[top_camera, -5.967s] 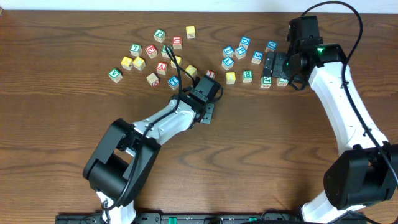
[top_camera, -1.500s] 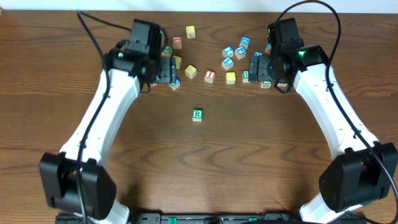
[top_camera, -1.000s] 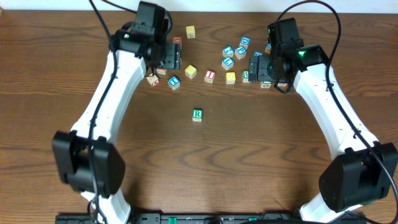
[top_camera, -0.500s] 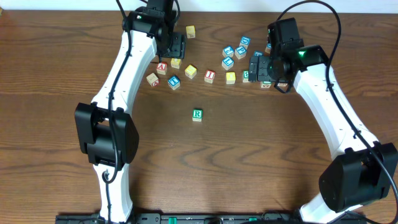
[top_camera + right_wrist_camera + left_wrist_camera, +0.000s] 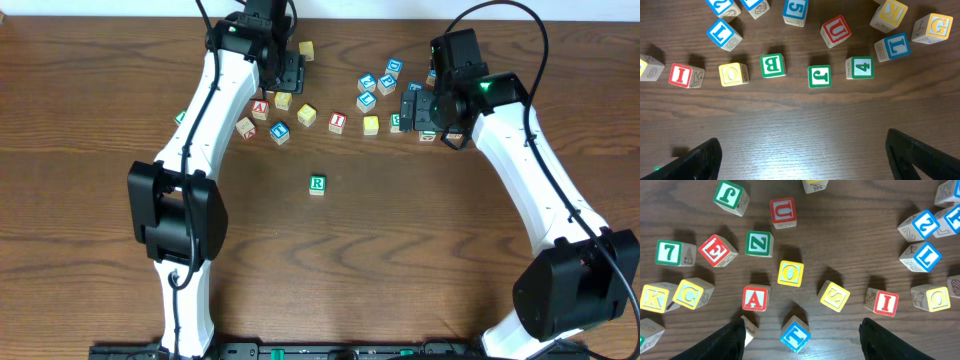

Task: Spell out ROBOT
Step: 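Move the left gripper to the far side of the pile, then lower the left gripper and grasp the yellow O block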

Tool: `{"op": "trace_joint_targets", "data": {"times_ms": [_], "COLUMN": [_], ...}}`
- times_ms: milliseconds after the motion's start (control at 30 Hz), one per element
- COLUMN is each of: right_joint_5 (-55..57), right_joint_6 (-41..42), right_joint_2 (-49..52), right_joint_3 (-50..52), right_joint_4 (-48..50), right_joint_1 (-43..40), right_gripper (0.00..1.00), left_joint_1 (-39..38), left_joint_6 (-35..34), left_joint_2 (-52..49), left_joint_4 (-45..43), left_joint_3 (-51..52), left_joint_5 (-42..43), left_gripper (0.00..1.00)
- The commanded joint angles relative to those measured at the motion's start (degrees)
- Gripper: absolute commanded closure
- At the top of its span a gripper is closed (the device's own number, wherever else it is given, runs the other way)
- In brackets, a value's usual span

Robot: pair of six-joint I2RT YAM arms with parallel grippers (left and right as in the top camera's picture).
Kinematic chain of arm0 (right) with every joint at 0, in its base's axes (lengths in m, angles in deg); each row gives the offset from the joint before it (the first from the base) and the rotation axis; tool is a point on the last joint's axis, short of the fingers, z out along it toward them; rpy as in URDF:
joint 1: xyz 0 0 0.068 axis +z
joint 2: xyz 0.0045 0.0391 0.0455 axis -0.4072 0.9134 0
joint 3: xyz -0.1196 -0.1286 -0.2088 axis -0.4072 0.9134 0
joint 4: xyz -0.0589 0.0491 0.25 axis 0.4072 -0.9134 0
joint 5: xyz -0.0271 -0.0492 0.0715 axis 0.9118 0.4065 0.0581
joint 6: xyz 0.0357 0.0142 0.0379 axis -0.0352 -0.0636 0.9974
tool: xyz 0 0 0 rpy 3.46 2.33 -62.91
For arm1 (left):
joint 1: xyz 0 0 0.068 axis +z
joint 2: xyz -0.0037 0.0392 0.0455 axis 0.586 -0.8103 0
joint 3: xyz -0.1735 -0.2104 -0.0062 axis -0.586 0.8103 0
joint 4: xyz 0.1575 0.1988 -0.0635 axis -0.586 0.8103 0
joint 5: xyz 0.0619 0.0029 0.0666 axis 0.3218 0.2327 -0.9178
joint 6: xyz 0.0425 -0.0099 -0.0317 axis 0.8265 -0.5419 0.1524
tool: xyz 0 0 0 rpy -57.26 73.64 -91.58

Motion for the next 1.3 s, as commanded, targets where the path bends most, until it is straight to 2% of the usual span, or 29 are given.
{"op": "trace_joint_targets", "data": {"times_ms": [0,933,1033,1267], "right_joint_5": [0.6,0.6,0.6,0.6], "right_joint_6": [-0.6,-0.6,-0.6,-0.6], "right_joint_2": [0.1,0.1,0.1,0.1], "right_joint_3": [-1.0,-1.0,-1.0,-1.0], "right_joint_4": [0.0,0.0,0.0,0.0], "right_joint_1": [0.1,0.1,0.1,0.1], "right_gripper": [0.01,0.01,0.01,0.01], "left_joint_1": [0.1,0.1,-0.1,-0.2], "left_joint_6": [1.0,3.4,4.1,4.2], "left_joint_2": [-1.6,-8.7,-10.3,-12.3], "left_joint_4": [-0.3,-1.1,-1.1,-2.4], "left_joint_3": [-1.1,-0.8,-0.8,-0.7], "left_joint_5": [0.1,0.1,0.1,0.1], "left_gripper": [0.28,0.28,0.32,0.32]}}
